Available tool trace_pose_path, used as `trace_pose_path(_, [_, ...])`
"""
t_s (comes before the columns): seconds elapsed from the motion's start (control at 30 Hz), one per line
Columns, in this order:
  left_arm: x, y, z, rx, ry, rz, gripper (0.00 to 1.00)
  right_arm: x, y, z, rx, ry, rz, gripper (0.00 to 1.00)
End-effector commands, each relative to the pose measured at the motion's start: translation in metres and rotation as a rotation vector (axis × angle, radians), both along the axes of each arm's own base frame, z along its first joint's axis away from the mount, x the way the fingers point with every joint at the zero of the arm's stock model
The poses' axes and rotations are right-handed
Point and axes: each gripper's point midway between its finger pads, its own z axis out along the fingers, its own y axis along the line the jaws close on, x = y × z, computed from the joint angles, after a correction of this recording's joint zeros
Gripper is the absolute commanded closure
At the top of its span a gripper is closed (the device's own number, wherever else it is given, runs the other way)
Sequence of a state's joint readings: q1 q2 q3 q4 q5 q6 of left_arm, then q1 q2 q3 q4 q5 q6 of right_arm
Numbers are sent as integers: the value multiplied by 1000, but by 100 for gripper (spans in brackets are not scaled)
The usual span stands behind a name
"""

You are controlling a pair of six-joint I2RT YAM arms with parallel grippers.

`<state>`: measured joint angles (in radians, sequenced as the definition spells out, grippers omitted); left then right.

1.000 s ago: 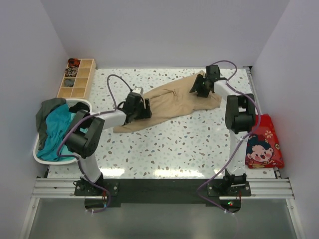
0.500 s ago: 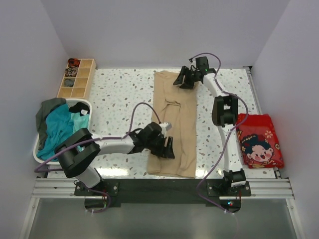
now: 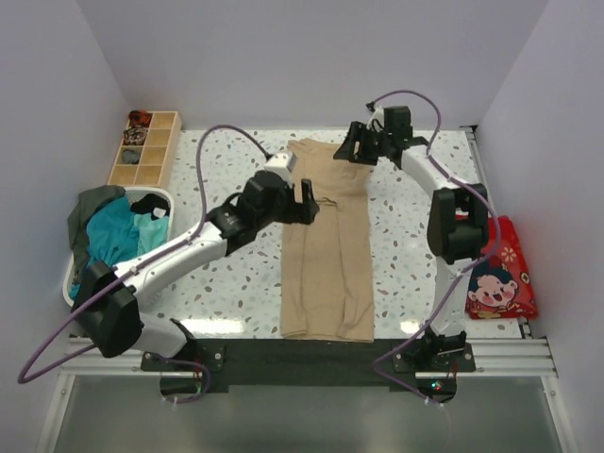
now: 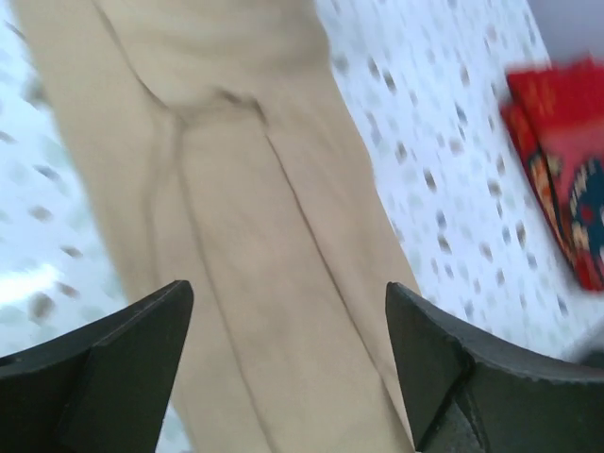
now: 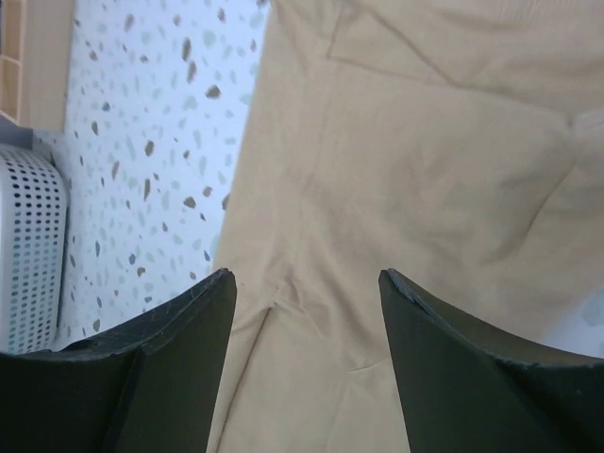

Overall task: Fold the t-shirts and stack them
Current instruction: Rotate the tshirt 90 degrees

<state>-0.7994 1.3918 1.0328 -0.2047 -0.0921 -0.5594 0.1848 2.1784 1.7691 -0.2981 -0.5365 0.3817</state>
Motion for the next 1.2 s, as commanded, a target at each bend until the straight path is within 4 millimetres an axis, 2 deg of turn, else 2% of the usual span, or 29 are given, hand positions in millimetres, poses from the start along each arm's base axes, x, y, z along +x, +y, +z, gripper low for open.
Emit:
trace_pose_path(0.0, [105, 39, 36, 58, -244, 202, 8, 17, -37, 69, -130, -243, -148, 34])
trace_pose_path(0.03, [123, 33, 44, 36, -283, 193, 7, 11, -45, 63, -163, -210, -179, 33])
trace_pose_path(0.07, [154, 32, 40, 49, -282, 203, 7, 2, -52, 63, -187, -197, -201, 33])
trace_pose_path(0.1, [169, 27, 36, 53, -281, 181, 7, -4, -56, 59, -200, -184, -214, 34])
trace_pose_path(0.13, [178, 13, 31, 35, -267, 109, 8, -8, -62, 59, -215, -182, -241, 34])
trace_pose_path(0.17, [205, 3, 20, 37, -259, 90, 9, -22, -66, 52, -217, -151, -259, 34])
trace_pose_path(0.23, [221, -20, 8, 18, -243, -2, 12, -32, -69, 49, -218, -156, -272, 34])
trace_pose_path(0.27, [235, -29, -7, 32, -223, -17, 13, -44, -71, 44, -217, -141, -270, 34])
trace_pose_path(0.33, [248, -41, -10, 6, -256, -49, 13, -57, -71, 33, -220, -116, -262, 34])
trace_pose_path(0.4, [267, -47, -25, 17, -255, -42, 13, -63, -71, 37, -209, -126, -257, 34])
trace_pose_path(0.47, [278, -44, -46, 47, -225, -22, 14, -72, -71, 30, -211, -106, -252, 35])
trace_pose_path(0.57, [293, -38, -63, 58, -220, 9, 13, -78, -70, 27, -201, -98, -239, 35])
trace_pose_path(0.77, [314, -29, -85, 89, -219, 62, 12, -87, -64, 3, -166, -33, -237, 35])
trace_pose_path(1.0, [328, -21, -108, 116, -196, 102, 11, -104, -23, -18, -67, 42, -109, 38])
trace_pose_path(1.13, [327, -19, -119, 127, -183, 102, 11, -117, -10, -28, -61, 73, -71, 38])
trace_pose_path(1.17, [329, -14, -124, 144, -181, 128, 11, -119, -8, -29, -56, 75, -65, 38])
